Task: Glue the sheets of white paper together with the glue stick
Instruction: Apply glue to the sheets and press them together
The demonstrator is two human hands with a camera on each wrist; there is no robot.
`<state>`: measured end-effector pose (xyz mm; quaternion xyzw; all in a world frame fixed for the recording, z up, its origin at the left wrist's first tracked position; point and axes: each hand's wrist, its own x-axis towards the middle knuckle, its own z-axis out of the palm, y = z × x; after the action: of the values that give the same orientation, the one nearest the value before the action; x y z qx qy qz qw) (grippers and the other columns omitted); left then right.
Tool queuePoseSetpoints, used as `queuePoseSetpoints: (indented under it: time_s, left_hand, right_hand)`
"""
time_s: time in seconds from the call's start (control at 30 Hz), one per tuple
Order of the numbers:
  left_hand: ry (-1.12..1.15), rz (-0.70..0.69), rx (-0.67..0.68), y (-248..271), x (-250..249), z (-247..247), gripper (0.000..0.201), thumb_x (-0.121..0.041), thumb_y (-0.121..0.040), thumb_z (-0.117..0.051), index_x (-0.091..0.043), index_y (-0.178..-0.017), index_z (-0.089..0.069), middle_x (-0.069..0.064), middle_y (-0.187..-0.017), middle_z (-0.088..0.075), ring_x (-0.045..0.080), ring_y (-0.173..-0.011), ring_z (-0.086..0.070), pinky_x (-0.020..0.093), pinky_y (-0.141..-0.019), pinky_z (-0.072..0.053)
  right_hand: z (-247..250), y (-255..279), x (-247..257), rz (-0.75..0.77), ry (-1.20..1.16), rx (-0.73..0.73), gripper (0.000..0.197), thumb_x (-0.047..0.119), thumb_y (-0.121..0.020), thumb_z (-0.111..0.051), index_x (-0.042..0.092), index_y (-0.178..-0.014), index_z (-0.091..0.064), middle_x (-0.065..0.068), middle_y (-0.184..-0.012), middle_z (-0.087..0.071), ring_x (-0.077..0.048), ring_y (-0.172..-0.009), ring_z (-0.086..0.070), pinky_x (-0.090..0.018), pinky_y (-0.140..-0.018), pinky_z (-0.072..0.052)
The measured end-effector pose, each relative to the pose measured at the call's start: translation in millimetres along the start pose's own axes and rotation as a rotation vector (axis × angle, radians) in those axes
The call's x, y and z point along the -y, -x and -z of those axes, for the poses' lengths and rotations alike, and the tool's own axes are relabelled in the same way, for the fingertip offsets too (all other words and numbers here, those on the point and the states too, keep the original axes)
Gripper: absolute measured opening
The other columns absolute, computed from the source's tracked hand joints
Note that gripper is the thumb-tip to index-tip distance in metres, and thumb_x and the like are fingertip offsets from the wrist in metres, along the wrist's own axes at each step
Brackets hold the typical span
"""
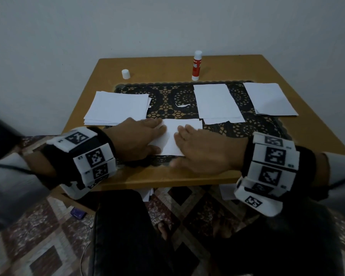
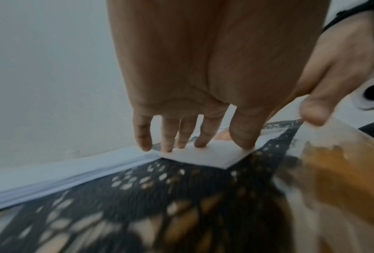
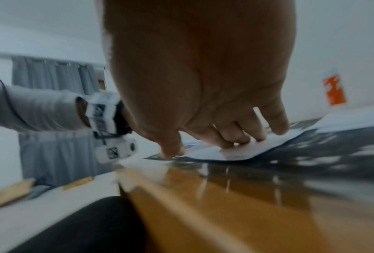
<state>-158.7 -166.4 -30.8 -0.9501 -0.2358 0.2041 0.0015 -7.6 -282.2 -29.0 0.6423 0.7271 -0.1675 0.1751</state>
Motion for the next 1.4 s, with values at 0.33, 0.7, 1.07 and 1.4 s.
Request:
queuePoseSetpoints:
  time_s: [0.33, 0.7, 1.07, 1.4]
  left_hand:
    - [0.136, 0.072, 0.001, -37.7, 14.5, 36.1, 0.072, -0.042, -0.072, -0.078, -0.020, -0.132, -0.044, 0.006, -0.128, -0.047, 0.024, -0.113, -0.047, 0.032, -0.091, -0.041]
    - [0.345, 0.117, -0.161, -40.4, 25.4, 38.1, 0.018, -0.015, -0.090, -0.060, -0.004, -0.103, -0.066, 0.012, -0.104, -0.065, 0.023, -0.086, -0.055, 0.029, -0.072, -0.041]
    - [0.560, 0.132, -0.286, -18.0, 31.6, 42.3, 0.011, -0.016, -0.089, -0.063, -0.010, -0.080, -0.063, -0.004, -0.066, -0.056, 0.013, -0.062, -0.052, 0.021, -0.055, -0.038]
    - [1.018, 0.272, -0.382, 7.2, 45.6, 34.9, 0.015, -0.012, -0.090, -0.062, 0.003, -0.089, -0.064, 0.020, -0.097, -0.065, 0.037, -0.092, -0.064, 0.044, -0.082, -0.056]
  right_hand:
    - [-2.4, 0.7, -26.6, -0.044, 0.082, -0.312, 0.029, 0.033, -0.099, -0.049, 0.006, -0.107, -0.053, -0.012, -0.109, -0.049, -0.024, -0.091, -0.049, -0.032, -0.068, -0.035]
    - [-16.2, 3.7, -27.0, -0.031, 0.026, -0.422, 0.024, 0.031, -0.097, -0.051, 0.007, -0.103, -0.052, -0.009, -0.106, -0.049, -0.025, -0.098, -0.050, -0.038, -0.075, -0.047]
    - [-2.7, 0.3, -54.2, -0.375, -0.877, -0.597, 0.048, 0.034, -0.091, -0.064, -0.010, -0.108, -0.056, -0.015, -0.099, -0.066, -0.031, -0.082, -0.066, -0.033, -0.066, -0.048]
    - [1.5, -11.2, -47.2, -0.124, -1.199, -0.606, 0.028, 0.014, -0.095, -0.060, 0.000, -0.071, -0.060, -0.013, -0.073, -0.066, -0.017, -0.055, -0.061, -0.025, -0.051, -0.052]
